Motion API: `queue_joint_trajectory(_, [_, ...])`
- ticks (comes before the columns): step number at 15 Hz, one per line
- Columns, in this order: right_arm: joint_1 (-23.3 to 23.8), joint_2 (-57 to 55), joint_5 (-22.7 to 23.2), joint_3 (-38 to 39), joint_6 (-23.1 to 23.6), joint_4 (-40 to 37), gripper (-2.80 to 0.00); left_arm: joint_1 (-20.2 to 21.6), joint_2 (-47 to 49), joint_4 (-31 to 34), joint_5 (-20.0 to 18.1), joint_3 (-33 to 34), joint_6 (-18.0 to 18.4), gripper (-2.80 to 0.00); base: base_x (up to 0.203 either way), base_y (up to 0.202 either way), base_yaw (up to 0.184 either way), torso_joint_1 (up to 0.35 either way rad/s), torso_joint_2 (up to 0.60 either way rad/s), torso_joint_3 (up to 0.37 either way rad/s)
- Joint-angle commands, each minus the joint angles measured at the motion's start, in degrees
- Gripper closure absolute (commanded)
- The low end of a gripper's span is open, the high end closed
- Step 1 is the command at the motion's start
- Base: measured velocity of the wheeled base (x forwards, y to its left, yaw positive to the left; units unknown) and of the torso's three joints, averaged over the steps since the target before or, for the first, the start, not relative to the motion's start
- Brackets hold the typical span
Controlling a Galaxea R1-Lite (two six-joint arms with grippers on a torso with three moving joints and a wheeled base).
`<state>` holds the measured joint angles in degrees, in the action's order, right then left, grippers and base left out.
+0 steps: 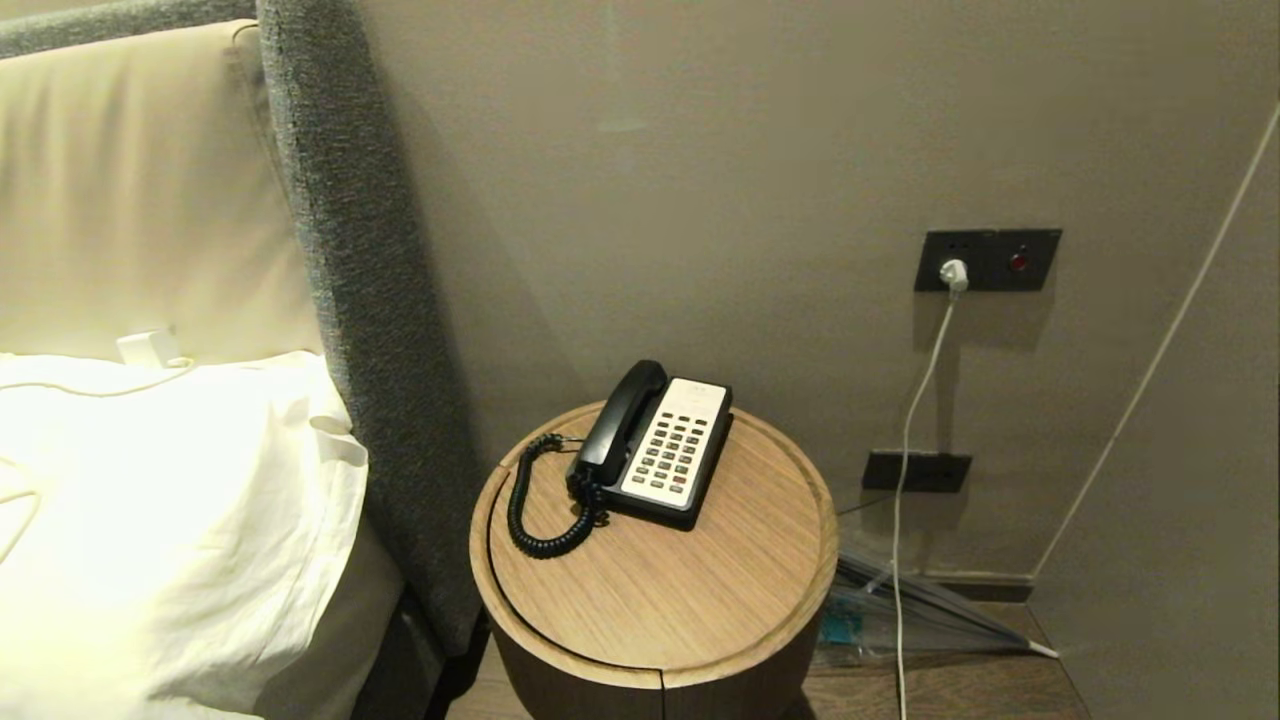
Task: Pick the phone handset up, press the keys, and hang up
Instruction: Pick up the desk phone handset
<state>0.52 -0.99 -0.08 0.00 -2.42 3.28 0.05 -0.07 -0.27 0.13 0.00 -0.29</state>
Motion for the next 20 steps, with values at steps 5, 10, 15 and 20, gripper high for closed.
queue_joint_trajectory(5, [0.0, 0.0, 0.0, 1.2, 0.0, 0.1, 0.00, 0.0, 0.1, 0.1, 0.1, 0.1, 0.3, 0.00, 0.000, 0.000, 0.000, 0.002, 0.00, -0.155])
queue_joint_trajectory(10, [0.0, 0.0, 0.0, 1.2, 0.0, 0.1, 0.00, 0.0, 0.1, 0.0, 0.0, 0.2, -0.2, 0.00, 0.000, 0.000, 0.000, 0.002, 0.00, -0.196])
queue_joint_trajectory(15, [0.0, 0.0, 0.0, 1.2, 0.0, 0.1, 0.00, 0.0, 0.1, 0.0, 0.0, 0.2, -0.2, 0.00, 0.000, 0.000, 0.000, 0.002, 0.00, -0.200])
queue_joint_trajectory(20, [0.0, 0.0, 0.0, 1.2, 0.0, 0.1, 0.00, 0.0, 0.1, 0.0, 0.1, 0.2, -0.2, 0.00, 0.000, 0.000, 0.000, 0.002, 0.00, -0.200])
